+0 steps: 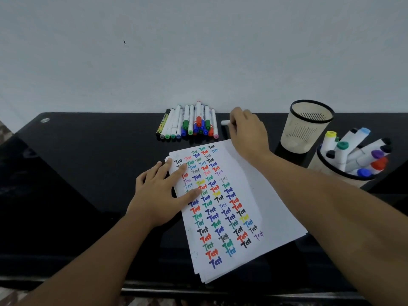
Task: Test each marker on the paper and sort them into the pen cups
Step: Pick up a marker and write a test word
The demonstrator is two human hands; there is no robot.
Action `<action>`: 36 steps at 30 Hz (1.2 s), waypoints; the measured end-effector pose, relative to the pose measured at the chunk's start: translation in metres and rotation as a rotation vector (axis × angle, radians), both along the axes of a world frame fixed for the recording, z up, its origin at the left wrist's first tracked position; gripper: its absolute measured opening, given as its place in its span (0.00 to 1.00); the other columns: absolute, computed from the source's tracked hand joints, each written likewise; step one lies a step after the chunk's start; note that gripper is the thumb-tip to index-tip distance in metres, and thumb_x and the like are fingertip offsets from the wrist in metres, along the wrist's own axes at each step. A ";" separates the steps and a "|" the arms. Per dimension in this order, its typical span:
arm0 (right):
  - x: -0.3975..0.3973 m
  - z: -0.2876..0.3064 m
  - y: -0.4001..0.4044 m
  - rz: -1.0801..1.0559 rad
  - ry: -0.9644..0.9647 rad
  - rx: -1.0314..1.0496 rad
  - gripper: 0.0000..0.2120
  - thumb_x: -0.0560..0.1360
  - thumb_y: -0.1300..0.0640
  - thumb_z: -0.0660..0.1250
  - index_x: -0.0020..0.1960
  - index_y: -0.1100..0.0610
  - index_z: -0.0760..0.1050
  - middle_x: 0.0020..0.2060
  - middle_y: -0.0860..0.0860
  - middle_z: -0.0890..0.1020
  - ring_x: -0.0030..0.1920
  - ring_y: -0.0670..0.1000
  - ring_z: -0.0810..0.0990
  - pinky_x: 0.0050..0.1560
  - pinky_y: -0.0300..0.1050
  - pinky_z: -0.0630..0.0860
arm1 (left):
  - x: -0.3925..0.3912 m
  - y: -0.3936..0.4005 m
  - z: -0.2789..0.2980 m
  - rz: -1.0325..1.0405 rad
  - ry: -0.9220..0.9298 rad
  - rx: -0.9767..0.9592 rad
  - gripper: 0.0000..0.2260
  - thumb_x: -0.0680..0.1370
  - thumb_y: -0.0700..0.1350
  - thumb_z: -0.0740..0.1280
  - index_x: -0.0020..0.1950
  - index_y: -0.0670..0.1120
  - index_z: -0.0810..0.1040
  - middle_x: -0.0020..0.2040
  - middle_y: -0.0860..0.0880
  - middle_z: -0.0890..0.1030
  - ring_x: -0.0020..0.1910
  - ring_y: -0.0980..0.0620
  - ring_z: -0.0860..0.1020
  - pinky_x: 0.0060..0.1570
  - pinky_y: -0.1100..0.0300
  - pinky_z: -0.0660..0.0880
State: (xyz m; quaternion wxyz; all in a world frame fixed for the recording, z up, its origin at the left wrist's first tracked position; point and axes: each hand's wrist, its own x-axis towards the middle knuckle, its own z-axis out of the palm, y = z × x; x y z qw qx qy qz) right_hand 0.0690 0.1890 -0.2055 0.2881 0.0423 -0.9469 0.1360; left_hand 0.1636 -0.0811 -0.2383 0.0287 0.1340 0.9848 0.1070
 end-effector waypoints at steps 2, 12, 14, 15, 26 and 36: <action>0.010 0.007 -0.002 0.072 0.073 -0.107 0.08 0.82 0.58 0.66 0.60 0.57 0.72 0.47 0.54 0.80 0.44 0.54 0.77 0.45 0.54 0.77 | 0.000 0.000 0.001 0.002 -0.004 0.000 0.42 0.69 0.83 0.43 0.80 0.69 0.48 0.84 0.56 0.46 0.82 0.53 0.43 0.78 0.48 0.42; 0.062 0.023 -0.025 0.458 -0.126 0.231 0.16 0.86 0.55 0.59 0.73 0.53 0.70 0.58 0.54 0.79 0.55 0.53 0.76 0.55 0.51 0.78 | 0.002 0.000 0.002 0.015 0.024 0.094 0.41 0.71 0.81 0.48 0.80 0.64 0.57 0.83 0.54 0.53 0.82 0.52 0.47 0.78 0.48 0.44; 0.069 0.022 -0.031 0.491 -0.236 0.395 0.21 0.87 0.54 0.58 0.79 0.46 0.61 0.57 0.51 0.77 0.54 0.51 0.74 0.51 0.47 0.76 | 0.002 0.001 0.002 0.021 0.040 0.114 0.40 0.72 0.80 0.50 0.80 0.63 0.59 0.83 0.54 0.55 0.82 0.52 0.49 0.78 0.48 0.45; 0.072 0.021 -0.034 0.494 -0.307 0.409 0.23 0.88 0.53 0.57 0.81 0.44 0.57 0.59 0.51 0.76 0.56 0.51 0.74 0.52 0.46 0.75 | 0.002 0.001 0.002 0.023 0.050 0.120 0.39 0.73 0.79 0.51 0.80 0.62 0.60 0.82 0.53 0.56 0.81 0.52 0.50 0.78 0.48 0.46; 0.077 0.015 -0.042 0.426 -0.535 0.458 0.16 0.88 0.43 0.50 0.72 0.43 0.65 0.50 0.48 0.76 0.46 0.49 0.76 0.46 0.52 0.79 | 0.003 -0.003 -0.002 -0.040 0.197 0.243 0.30 0.80 0.67 0.59 0.79 0.56 0.66 0.72 0.55 0.72 0.73 0.53 0.66 0.74 0.50 0.60; 0.085 0.017 -0.059 0.459 -0.453 0.501 0.16 0.86 0.38 0.47 0.68 0.39 0.67 0.39 0.45 0.78 0.38 0.49 0.78 0.41 0.52 0.80 | 0.004 -0.007 -0.009 -0.184 0.375 0.270 0.16 0.83 0.53 0.64 0.68 0.50 0.77 0.62 0.53 0.79 0.62 0.51 0.74 0.63 0.50 0.71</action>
